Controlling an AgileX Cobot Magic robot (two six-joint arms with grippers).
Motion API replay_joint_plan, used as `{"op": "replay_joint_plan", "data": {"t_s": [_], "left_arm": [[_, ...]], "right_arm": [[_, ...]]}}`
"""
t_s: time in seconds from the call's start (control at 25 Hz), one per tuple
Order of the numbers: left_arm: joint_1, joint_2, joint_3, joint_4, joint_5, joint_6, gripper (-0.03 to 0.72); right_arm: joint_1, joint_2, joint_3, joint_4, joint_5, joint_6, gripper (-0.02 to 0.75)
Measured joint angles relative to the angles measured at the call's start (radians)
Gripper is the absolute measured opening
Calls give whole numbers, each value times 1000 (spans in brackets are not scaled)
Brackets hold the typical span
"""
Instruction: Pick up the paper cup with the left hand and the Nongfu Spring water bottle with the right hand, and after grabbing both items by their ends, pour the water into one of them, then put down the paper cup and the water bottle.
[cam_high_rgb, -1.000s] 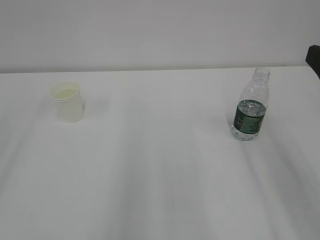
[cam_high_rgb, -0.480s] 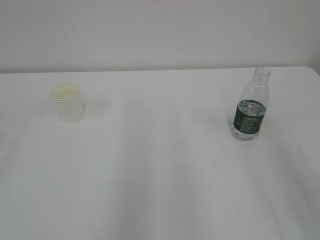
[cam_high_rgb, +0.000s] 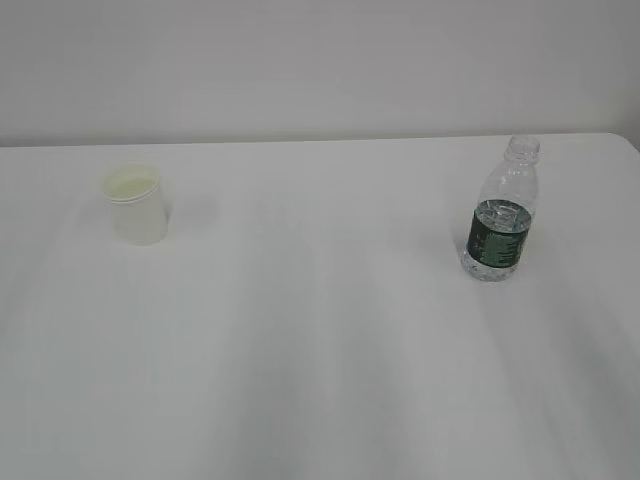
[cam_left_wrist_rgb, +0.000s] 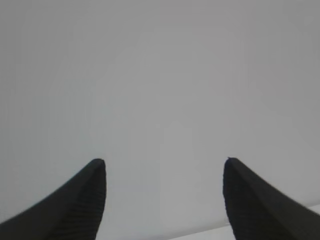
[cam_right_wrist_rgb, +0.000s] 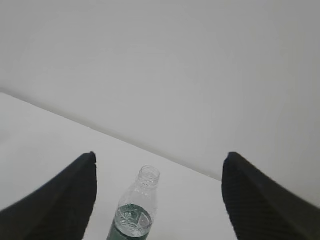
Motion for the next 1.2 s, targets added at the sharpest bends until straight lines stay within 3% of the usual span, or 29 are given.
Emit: {"op": "replay_joint_plan", "data": {"t_s": [0.32, 0.72, 1.2], "left_arm": [[0, -49, -5, 0, 65, 0, 524], [0, -101, -55, 9, 169, 0, 524], [0, -107, -103, 37, 421, 0, 524]], "right_arm": [[0, 0, 0, 33, -2, -87, 593], [0, 0, 0, 460, -63, -195, 593], [0, -4, 0, 540, -89, -388, 593]]}}
